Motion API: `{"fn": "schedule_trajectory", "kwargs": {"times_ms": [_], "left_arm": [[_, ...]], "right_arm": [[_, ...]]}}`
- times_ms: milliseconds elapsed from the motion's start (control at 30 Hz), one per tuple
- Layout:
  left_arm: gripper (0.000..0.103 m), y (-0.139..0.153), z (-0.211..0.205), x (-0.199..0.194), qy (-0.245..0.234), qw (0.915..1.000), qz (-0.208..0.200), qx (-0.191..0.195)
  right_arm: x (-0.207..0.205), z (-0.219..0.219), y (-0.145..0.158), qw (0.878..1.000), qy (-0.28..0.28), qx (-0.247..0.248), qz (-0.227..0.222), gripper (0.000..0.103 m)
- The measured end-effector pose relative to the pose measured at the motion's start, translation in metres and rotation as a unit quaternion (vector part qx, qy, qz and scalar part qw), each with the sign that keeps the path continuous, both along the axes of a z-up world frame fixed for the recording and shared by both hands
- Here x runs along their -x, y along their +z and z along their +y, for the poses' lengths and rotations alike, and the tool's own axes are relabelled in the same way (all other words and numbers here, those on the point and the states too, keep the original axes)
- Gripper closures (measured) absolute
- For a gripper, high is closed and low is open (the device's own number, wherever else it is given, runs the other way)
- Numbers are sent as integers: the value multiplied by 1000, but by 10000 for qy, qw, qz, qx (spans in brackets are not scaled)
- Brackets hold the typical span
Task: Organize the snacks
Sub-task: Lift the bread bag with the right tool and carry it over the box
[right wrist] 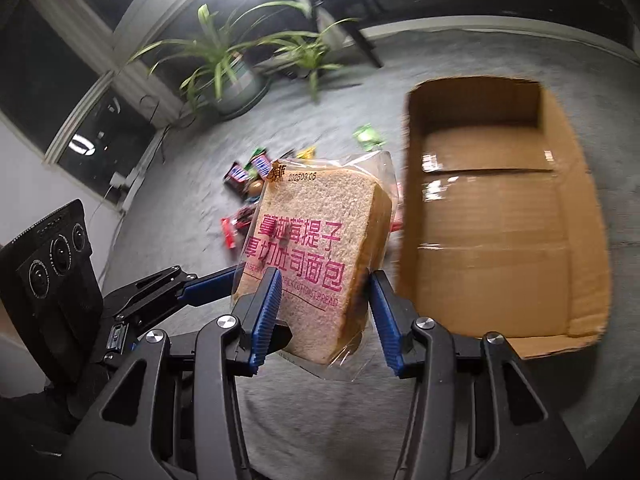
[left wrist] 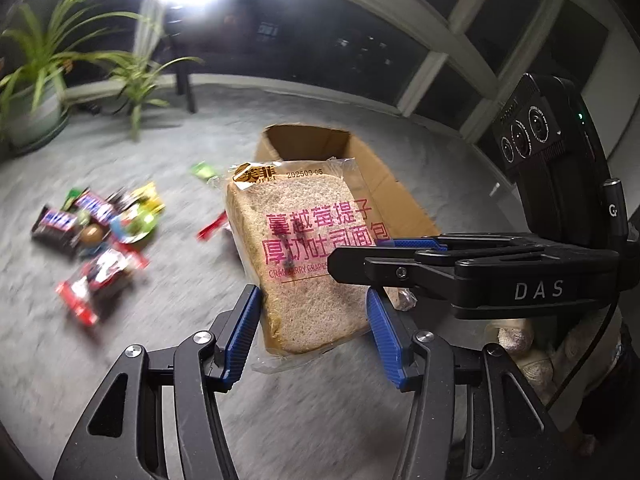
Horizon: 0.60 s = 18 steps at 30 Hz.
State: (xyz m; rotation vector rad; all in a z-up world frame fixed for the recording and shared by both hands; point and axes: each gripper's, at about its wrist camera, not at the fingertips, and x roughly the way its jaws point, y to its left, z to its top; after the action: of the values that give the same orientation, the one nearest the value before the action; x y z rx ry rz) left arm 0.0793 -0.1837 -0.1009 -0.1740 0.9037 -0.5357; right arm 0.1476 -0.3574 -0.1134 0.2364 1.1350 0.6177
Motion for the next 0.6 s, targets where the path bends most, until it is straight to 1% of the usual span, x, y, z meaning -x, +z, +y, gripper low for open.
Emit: {"fn": "schedule_trajectory", "kwargs": {"times_ms": [333, 600], "left_arm": [[50, 2, -51, -23, -422, 9990, -108, -46], [50, -2, -85, -38, -631, 9976, -140, -246]], "right_arm": [[-14, -55, -1, 9987, -498, 104, -86, 55], [-23, -76, -11, 9968, -785, 169, -14, 55]]}}
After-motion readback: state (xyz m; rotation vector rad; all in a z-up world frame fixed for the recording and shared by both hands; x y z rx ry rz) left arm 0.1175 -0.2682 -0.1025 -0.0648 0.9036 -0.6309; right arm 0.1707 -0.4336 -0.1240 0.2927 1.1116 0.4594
